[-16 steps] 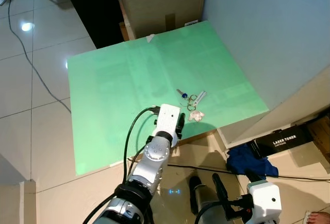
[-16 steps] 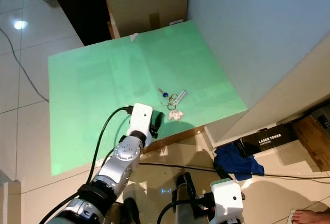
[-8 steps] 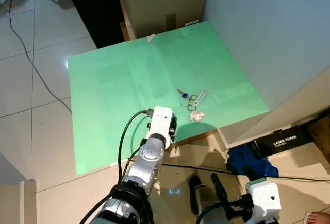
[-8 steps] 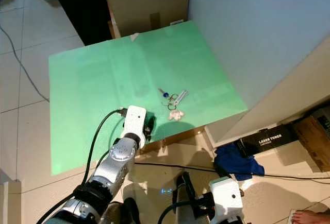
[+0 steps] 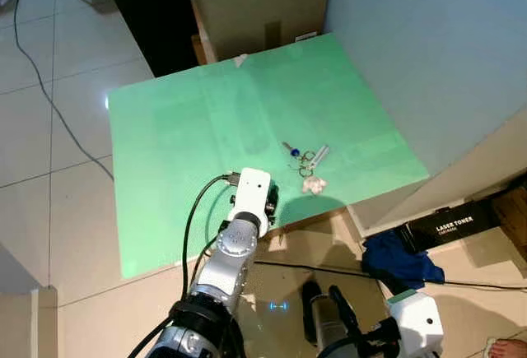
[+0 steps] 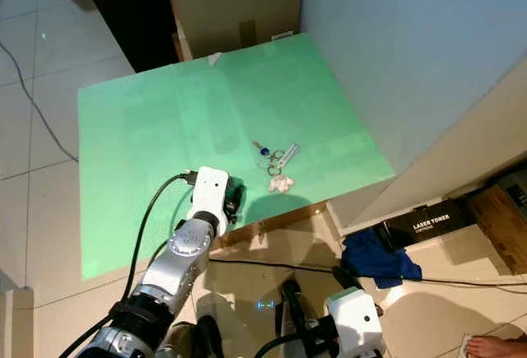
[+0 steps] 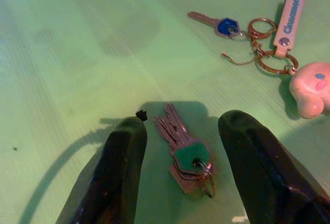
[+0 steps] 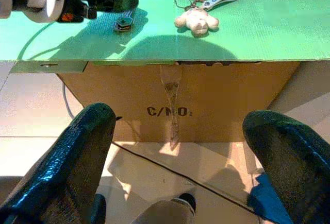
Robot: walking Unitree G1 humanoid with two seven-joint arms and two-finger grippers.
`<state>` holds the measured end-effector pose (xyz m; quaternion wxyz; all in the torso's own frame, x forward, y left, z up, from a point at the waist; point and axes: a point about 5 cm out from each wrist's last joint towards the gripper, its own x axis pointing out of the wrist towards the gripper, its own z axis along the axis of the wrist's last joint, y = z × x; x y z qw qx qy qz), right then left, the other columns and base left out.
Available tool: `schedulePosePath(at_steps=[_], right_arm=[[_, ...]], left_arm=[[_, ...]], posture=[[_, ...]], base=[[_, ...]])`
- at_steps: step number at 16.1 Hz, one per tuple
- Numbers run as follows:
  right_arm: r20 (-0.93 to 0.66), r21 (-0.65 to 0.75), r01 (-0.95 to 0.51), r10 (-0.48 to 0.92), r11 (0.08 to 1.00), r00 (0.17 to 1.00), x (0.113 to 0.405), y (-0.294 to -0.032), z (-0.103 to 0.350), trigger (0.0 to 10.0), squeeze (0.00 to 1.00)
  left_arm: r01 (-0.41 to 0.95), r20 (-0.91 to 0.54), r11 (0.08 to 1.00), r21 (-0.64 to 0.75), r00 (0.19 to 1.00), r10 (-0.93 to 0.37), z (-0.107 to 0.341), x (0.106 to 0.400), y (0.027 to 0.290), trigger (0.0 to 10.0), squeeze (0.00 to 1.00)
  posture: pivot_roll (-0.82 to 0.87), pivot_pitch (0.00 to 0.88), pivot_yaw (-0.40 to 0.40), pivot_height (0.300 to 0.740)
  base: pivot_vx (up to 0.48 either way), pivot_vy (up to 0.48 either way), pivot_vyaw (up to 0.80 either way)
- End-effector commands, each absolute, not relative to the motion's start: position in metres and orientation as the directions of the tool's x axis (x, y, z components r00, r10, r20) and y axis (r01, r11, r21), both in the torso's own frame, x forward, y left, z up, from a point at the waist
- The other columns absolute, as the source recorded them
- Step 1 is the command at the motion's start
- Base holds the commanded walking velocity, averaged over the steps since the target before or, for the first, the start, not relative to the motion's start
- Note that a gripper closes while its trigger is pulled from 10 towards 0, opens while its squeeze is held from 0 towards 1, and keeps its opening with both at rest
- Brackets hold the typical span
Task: Hang keys on a hook
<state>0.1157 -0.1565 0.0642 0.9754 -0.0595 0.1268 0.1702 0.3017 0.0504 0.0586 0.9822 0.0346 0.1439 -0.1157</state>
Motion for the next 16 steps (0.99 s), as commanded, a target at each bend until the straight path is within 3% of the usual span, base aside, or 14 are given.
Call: schedulePosePath(at_steps=[1, 10, 15, 16], right_arm=[[-0.266, -0.068, -0.344, 0.316, 0.936, 0.911, 0.113, -0.158, 0.065, 10.0, 0.00], [-0.273, -0.057, -0.341, 0.314, 0.938, 0.910, 0.114, -0.159, 0.063, 10.0, 0.00], [-0.276, -0.057, -0.347, 0.319, 0.936, 0.907, 0.114, -0.158, 0.061, 10.0, 0.00], [-0.276, -0.058, -0.346, 0.319, 0.936, 0.907, 0.114, -0.158, 0.061, 10.0, 0.00]], left_arm=[[0.274, -0.346, 0.962, 0.013, 0.903, -0.253, 0.045, 0.285, 0.039, 7.1, 0.00], [0.319, -0.428, 0.947, 0.043, 0.862, -0.271, 0.031, 0.261, 0.049, 7.3, 0.00], [0.345, -0.436, 0.939, -0.010, 0.843, -0.314, 0.037, 0.253, 0.039, 8.0, 0.00], [0.356, -0.411, 0.934, -0.016, 0.849, -0.331, 0.041, 0.253, 0.036, 8.5, 0.00]], posture=[[-0.29, 0.283, 0.077, 0.740], [-0.28, 0.271, 0.066, 0.740], [-0.29, 0.259, 0.064, 0.740], [-0.29, 0.255, 0.064, 0.740]], base=[[0.000, 0.000, 0.00], [0.000, 0.000, 0.00], [0.000, 0.000, 0.00], [0.000, 0.000, 0.00]])
